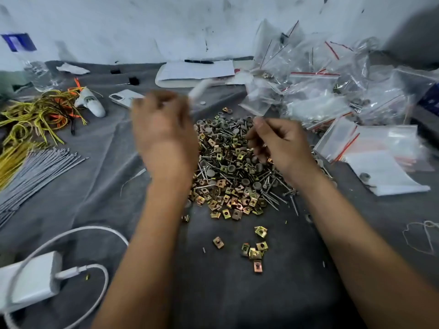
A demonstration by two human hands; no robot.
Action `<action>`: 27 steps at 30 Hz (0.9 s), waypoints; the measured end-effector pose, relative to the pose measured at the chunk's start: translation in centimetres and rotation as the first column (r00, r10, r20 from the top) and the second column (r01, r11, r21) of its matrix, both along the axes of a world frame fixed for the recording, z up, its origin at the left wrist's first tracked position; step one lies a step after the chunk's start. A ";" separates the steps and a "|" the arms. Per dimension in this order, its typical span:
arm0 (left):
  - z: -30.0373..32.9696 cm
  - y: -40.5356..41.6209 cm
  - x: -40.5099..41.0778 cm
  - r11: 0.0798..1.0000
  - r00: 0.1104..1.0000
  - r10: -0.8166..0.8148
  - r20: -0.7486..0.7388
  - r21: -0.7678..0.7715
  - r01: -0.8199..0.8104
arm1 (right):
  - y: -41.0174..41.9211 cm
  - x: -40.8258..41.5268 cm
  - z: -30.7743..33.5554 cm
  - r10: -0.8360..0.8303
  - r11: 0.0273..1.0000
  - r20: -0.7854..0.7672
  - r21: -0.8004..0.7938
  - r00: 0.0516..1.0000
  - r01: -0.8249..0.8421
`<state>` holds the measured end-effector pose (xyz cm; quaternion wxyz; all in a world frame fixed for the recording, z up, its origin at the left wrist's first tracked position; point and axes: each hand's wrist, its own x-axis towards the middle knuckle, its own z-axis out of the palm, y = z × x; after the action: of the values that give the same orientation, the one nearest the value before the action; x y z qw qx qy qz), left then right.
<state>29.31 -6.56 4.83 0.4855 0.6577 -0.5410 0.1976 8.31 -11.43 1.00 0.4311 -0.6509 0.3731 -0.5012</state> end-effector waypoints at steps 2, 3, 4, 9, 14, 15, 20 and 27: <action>-1.6 0.4 -3.9 0.980 0.984 -0.165 0.065 0.119 0.157 | 0.5 0.9 -0.2 0.048 0.990 0.064 0.130 0.997 -0.056; -2.4 0.6 -5.3 0.960 0.970 -0.225 0.089 0.188 0.206 | 0.5 1.2 -0.3 0.018 0.985 0.066 0.168 0.998 -0.029; -3.0 0.7 -6.1 0.943 0.958 -0.268 0.106 0.232 0.238 | 0.5 1.4 -0.5 -0.021 0.982 0.068 0.191 0.997 0.007; -4.6 0.2 -5.8 0.906 0.920 -0.384 0.081 0.225 0.359 | 0.5 0.9 -0.5 -0.020 0.965 0.137 0.261 0.990 -0.017; -5.0 0.4 -5.5 0.874 0.892 -0.451 -0.032 0.187 0.448 | 0.5 0.3 -0.6 -0.072 0.963 0.070 0.265 0.995 0.051; -4.9 0.4 -5.6 0.860 0.874 -0.481 -0.073 0.155 0.486 | 0.5 0.3 -0.5 -0.066 0.967 0.060 0.248 0.996 0.050; -4.9 0.6 -6.4 0.798 0.730 -0.514 -0.450 0.061 0.600 | 0.8 0.1 -0.5 -0.021 0.991 0.022 0.133 1.000 0.018; -4.8 0.7 -5.6 0.789 0.794 -0.507 -0.334 0.190 0.584 | 0.9 0.0 -0.7 0.104 0.995 -0.075 0.008 0.992 -0.103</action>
<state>23.70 -5.84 0.06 0.4904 0.5541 -0.6616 -0.1218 8.28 -10.57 0.26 0.4432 -0.6871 0.3558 -0.4525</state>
